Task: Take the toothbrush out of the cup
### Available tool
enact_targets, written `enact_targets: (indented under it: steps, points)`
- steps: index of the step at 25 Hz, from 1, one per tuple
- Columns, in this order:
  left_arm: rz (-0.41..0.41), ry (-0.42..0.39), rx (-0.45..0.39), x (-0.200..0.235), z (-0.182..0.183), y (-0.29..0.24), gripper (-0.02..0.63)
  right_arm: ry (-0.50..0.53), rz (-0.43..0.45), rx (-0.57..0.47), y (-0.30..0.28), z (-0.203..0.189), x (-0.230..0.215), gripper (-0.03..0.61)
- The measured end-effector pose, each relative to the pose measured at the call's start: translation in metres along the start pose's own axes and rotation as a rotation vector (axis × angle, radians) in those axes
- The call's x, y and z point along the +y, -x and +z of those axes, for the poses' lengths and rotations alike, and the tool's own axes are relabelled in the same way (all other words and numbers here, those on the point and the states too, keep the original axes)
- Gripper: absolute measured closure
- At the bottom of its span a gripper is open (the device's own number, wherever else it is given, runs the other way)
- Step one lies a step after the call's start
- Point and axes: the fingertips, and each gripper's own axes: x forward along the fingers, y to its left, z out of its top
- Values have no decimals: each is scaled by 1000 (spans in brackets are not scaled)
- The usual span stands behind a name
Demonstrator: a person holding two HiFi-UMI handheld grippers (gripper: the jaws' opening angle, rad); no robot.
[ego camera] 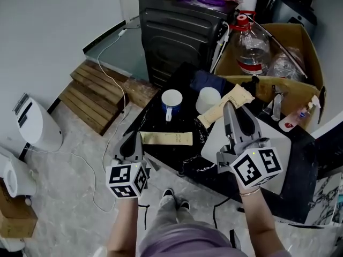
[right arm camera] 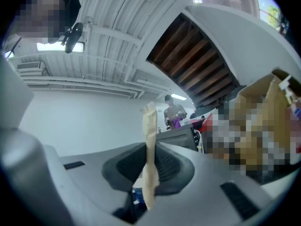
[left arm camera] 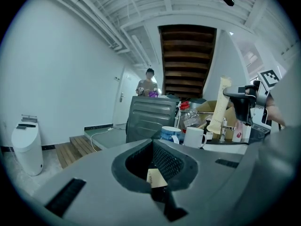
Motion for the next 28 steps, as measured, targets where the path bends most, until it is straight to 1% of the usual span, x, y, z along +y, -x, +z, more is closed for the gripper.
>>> enact_targets:
  steps: [5, 11, 18, 21, 26, 28]
  points:
    - [11, 23, 14, -1, -13, 4, 612, 115, 6, 81, 2, -29, 3, 527]
    - [33, 49, 35, 9, -28, 6, 612, 277, 44, 176, -9, -69, 16, 528]
    - [82, 76, 43, 32, -35, 9, 612, 435, 148, 270, -25, -111, 46, 528]
    - [99, 85, 43, 39, -37, 11, 612, 492, 193, 291, -30, -125, 63, 528]
    - [127, 100, 47, 51, -40, 13, 612, 652, 287, 327, -36, -147, 96, 526]
    - [134, 106, 48, 54, -41, 12, 612, 677, 314, 346, -39, -156, 105, 523]
